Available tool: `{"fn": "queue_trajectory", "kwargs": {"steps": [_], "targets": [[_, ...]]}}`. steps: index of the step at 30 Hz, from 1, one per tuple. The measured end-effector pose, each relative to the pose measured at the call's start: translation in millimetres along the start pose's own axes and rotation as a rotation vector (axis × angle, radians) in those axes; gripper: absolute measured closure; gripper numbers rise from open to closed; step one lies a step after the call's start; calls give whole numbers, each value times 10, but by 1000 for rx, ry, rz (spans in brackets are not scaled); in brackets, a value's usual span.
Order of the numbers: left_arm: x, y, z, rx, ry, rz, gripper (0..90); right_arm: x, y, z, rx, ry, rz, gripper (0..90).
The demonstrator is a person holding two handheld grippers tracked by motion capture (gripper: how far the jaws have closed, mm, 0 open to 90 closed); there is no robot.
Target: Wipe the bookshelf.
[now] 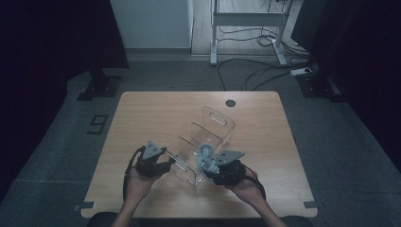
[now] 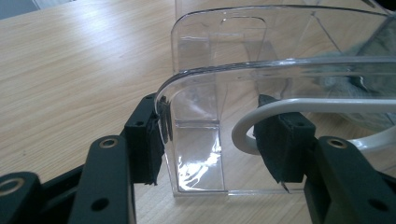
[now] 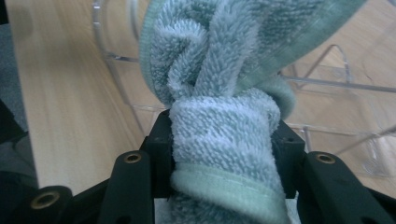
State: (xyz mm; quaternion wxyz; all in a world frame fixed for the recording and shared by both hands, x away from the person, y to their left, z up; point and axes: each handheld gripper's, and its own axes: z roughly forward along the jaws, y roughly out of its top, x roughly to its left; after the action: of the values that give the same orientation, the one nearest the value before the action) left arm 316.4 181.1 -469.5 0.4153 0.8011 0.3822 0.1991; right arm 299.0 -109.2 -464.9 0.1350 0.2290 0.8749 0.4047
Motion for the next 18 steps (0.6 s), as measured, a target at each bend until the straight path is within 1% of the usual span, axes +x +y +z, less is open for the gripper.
{"fn": "queue_trajectory", "kwargs": {"steps": [6,10,18], "targets": [[5,-1,1,4,11,-1,452,99,32,17,5,21,-13,527],[2,-1,4,2,19,-3,452,163,48,29,5,55,-15,528],[10,-3,0,8,29,-2,451,316,82,67,17,94,-50,527]]}}
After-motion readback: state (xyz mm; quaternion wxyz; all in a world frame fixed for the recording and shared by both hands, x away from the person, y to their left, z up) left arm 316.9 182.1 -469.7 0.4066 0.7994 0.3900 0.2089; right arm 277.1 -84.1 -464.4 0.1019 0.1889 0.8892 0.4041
